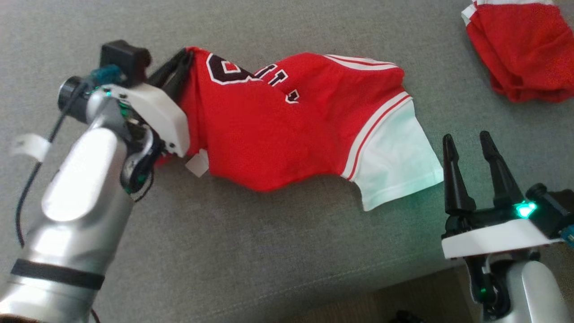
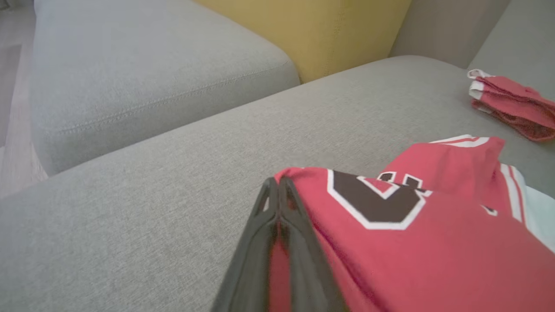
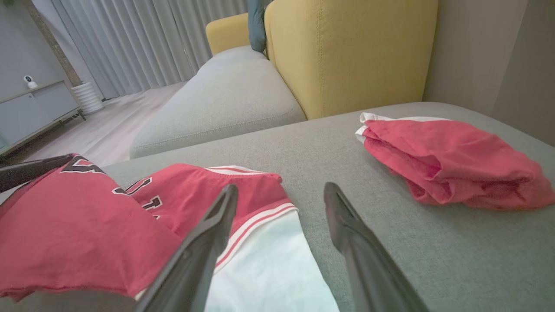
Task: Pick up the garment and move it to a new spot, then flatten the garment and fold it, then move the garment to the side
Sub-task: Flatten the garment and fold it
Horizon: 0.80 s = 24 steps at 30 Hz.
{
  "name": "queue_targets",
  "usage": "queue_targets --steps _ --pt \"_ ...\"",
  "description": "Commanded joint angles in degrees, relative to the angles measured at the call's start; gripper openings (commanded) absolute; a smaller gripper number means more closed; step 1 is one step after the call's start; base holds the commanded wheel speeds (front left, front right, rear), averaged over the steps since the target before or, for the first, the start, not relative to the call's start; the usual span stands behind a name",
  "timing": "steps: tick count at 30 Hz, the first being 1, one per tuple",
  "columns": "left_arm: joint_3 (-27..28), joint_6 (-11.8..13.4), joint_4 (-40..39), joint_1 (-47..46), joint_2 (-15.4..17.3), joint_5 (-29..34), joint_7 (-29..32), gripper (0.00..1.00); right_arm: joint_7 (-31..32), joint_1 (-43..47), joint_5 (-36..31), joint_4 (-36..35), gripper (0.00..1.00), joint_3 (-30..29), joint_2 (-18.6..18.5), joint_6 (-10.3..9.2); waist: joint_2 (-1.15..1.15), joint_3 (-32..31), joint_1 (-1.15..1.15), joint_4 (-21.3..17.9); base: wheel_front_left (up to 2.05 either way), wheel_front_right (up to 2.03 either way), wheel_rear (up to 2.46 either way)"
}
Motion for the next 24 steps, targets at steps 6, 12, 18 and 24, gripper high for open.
queue_targets --steps 6,12,18,24 --pt "5.07 1.42 3.61 -1.90 0.32 -1.89 -9.43 1.00 -1.31 -2.05 0.28 -1.24 1.00 0.97 -0.32 0.22 0.00 0.45 -0.01 0.63 0.00 0.00 0.00" --pt "9.16 8.67 -1.95 5.11 -0.27 -0.85 -18.06 1.00 -1.10 -1.96 -1.24 -1.78 1.00 0.45 -0.31 0.22 0.00 -1.01 -0.01 3.41 0.00 0.00 0.00" --pt "13.41 14.81 -15.45 15.94 -0.48 2.51 -18.87 1.00 0.24 -1.76 -2.65 -3.05 1.00 0.22 -0.31 0.22 0.00 -2.57 -0.01 6.47 0.00 0.00 0.00" --pt "16.35 17.69 -27.28 26.93 -2.05 6.32 -18.90 1.00 1.79 -1.09 -4.14 -3.74 1.00 -0.18 -0.32 0.22 0.00 -4.61 -0.01 9.35 0.00 0.00 0.00"
